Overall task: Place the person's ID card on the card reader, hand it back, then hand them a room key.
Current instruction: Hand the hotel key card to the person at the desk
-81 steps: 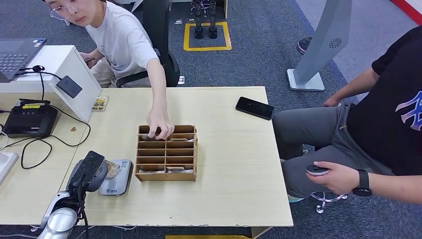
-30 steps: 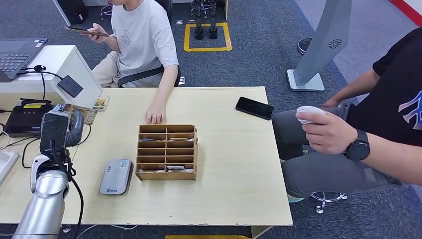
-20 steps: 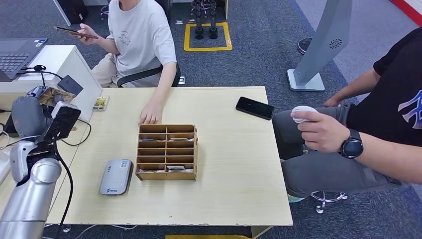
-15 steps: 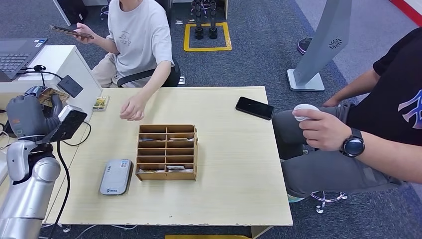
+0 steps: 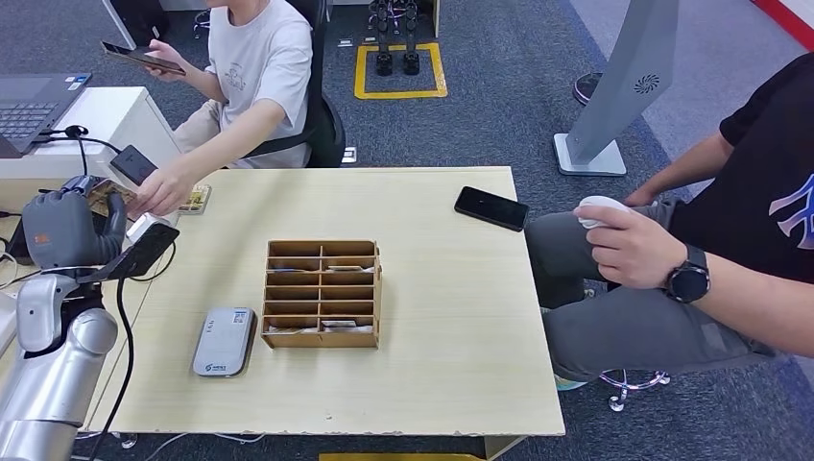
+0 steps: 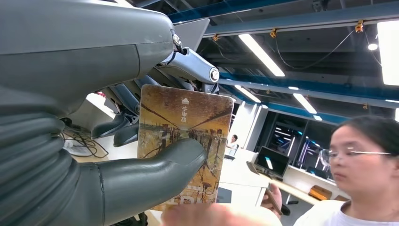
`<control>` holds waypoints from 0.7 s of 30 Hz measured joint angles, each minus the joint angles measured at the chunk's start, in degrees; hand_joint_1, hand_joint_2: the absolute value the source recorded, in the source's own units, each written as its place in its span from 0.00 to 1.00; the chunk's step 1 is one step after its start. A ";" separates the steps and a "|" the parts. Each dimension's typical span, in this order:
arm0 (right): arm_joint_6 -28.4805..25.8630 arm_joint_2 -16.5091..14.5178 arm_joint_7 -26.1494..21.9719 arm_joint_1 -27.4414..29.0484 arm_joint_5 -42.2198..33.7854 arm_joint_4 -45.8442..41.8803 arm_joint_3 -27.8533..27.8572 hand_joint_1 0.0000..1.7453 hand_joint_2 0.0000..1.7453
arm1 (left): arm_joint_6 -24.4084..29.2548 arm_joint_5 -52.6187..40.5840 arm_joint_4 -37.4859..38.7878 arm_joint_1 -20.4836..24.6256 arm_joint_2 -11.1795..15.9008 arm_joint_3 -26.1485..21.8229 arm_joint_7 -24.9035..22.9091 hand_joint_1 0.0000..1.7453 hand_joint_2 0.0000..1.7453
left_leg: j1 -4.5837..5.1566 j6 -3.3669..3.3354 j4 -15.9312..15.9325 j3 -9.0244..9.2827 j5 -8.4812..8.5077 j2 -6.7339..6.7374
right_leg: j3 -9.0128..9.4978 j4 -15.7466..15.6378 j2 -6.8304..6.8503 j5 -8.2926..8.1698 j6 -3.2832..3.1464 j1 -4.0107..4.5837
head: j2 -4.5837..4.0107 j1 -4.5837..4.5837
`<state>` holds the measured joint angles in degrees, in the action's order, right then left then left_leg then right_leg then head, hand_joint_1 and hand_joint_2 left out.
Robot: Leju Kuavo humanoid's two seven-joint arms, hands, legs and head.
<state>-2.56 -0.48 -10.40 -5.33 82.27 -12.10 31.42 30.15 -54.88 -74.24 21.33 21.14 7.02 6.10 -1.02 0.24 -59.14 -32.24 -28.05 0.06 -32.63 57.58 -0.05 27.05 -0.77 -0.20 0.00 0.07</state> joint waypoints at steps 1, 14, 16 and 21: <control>0.00 0.00 0.00 0.00 0.00 -0.02 -0.07 0.00 0.00 | 0.00 0.00 0.02 0.00 0.03 0.00 0.00 1.00 1.00 | 0.00 0.00 0.00 0.00 0.00 0.00 | 0.00 0.00 0.00 0.00 0.00 0.00 | 0.00 0.00; 0.08 0.00 0.02 0.00 -0.04 -0.06 -0.52 0.00 0.00 | -0.10 -0.07 0.59 0.00 0.13 0.37 0.00 1.00 1.00 | 0.00 0.00 0.00 -0.02 0.00 0.02 | -0.03 0.00 -0.01 0.00 0.00 0.00 | 0.00 -0.01; 0.16 0.00 0.02 0.00 -0.16 -0.07 -0.60 0.00 0.00 | -0.27 -0.07 0.62 0.00 0.13 0.68 0.03 1.00 1.00 | 0.00 0.00 0.00 -0.04 0.00 0.03 | -0.05 0.00 -0.01 0.00 0.00 0.00 | 0.00 -0.01; 0.17 0.00 0.10 0.01 -1.59 -0.08 -0.89 0.00 0.00 | -1.69 2.40 0.69 -0.02 0.13 1.42 1.07 0.00 1.00 | 0.00 0.00 0.00 -0.06 -0.01 0.04 | -0.08 0.00 -0.02 0.00 0.00 0.00 | 0.00 -0.01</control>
<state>-2.38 -0.48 -10.31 -5.32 80.68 -12.17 30.53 28.46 -52.48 -73.55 21.31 21.27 8.44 7.17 -1.02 0.24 -59.14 -32.30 -28.05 0.10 -32.71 57.58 -0.07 27.05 -0.77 -0.20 0.00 0.07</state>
